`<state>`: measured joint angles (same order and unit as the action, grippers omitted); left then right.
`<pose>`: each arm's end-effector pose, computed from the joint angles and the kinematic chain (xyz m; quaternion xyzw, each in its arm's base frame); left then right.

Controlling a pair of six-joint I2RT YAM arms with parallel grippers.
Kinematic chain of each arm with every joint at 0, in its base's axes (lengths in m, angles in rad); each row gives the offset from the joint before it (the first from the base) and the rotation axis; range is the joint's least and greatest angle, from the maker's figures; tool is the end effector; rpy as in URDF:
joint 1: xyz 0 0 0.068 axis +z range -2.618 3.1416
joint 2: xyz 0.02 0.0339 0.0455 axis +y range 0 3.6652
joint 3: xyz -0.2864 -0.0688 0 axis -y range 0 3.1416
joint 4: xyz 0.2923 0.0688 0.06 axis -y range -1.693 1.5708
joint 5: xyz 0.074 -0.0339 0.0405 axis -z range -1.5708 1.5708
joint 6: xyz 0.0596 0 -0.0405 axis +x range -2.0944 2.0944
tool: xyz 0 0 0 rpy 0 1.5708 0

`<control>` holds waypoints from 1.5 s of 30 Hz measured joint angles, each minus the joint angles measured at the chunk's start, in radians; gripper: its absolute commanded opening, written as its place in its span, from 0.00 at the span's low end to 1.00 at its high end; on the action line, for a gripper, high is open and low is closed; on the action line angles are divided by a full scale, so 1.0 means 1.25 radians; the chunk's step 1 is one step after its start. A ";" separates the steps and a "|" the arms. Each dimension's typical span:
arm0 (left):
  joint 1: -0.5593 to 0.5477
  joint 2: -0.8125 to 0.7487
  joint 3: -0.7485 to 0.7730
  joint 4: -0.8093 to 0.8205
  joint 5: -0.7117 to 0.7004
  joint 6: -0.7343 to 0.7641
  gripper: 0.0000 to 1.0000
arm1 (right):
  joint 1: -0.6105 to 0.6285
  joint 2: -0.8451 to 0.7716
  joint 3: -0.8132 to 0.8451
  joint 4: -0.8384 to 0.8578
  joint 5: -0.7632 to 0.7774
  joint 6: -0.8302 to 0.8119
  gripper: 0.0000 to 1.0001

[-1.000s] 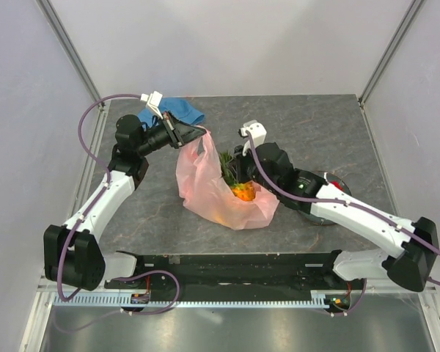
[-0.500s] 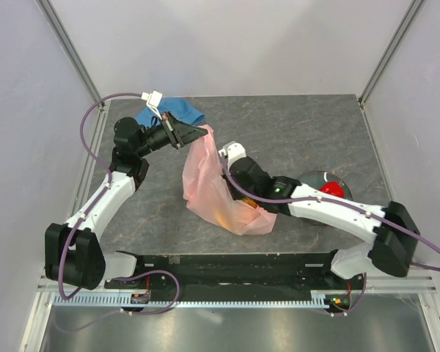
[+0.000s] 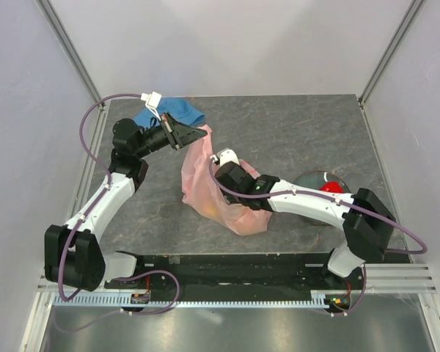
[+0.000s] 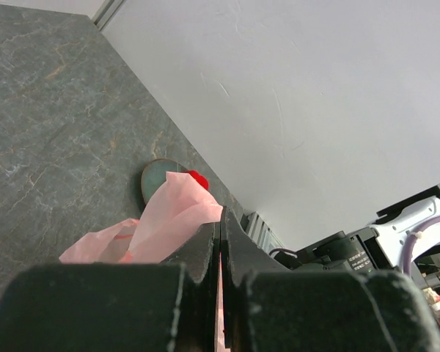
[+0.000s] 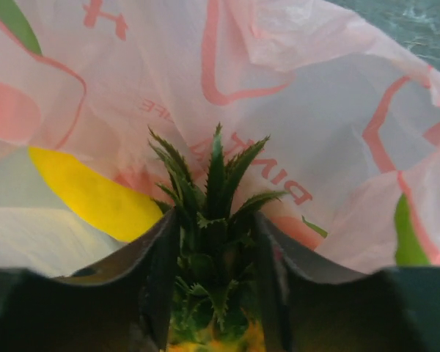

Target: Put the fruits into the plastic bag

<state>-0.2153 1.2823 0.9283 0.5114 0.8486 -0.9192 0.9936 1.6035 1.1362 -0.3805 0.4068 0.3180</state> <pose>0.3280 -0.1175 0.3608 0.0899 0.6634 -0.5978 0.4409 0.2394 0.3245 0.2251 -0.2362 0.8880 0.0615 0.3897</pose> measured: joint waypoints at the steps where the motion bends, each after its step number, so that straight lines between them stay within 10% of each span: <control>1: 0.001 0.000 0.000 0.000 0.000 0.000 0.02 | 0.000 -0.001 0.000 -0.005 0.009 0.003 0.60; 11: 0.005 0.000 -0.001 0.012 0.000 0.000 0.01 | -0.007 -0.115 0.000 -0.036 0.047 0.031 0.87; 29: 0.009 0.000 -0.019 0.004 -0.002 0.000 0.02 | -0.118 -0.374 0.000 -0.143 0.148 0.062 0.91; 45: 0.009 0.000 -0.025 0.000 -0.003 0.000 0.02 | -0.602 -0.368 -0.070 -0.196 -0.093 0.241 0.93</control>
<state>-0.2039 1.2827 0.8974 0.5114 0.8444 -0.9188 0.2413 1.1431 1.0481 -0.6258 0.2901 0.6197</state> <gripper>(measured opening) 0.022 0.931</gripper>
